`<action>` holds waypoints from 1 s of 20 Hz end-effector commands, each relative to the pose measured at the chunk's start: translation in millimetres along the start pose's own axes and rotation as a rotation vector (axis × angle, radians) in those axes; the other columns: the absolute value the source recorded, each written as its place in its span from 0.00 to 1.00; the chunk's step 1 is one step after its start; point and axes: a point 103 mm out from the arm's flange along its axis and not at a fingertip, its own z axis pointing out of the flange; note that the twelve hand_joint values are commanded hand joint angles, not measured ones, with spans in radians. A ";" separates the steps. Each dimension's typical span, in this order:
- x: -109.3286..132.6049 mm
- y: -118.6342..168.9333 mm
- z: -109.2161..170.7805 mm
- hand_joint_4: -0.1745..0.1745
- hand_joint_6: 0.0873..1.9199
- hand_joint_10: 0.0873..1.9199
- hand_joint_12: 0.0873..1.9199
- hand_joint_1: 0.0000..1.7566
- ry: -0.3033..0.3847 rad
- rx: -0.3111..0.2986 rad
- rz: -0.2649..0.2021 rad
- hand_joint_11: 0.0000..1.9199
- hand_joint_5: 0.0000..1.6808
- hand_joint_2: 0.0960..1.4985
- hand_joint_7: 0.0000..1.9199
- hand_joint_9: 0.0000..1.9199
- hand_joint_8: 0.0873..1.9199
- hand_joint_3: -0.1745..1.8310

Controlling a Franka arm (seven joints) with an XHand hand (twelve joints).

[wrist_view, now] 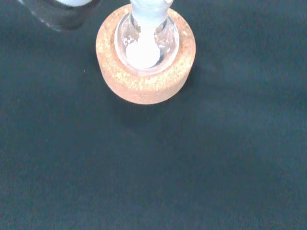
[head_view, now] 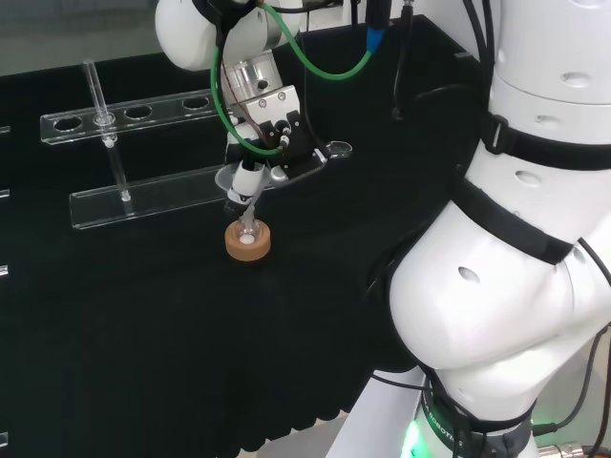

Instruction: Remove the funnel from the round-bottom flask.

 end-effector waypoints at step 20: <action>-1.2 -46.5 -48.4 0.54 0.26 0.20 0.64 0.49 -0.042 -0.120 0.039 0.35 0.43 0.65 0.28 0.43 0.31 0.00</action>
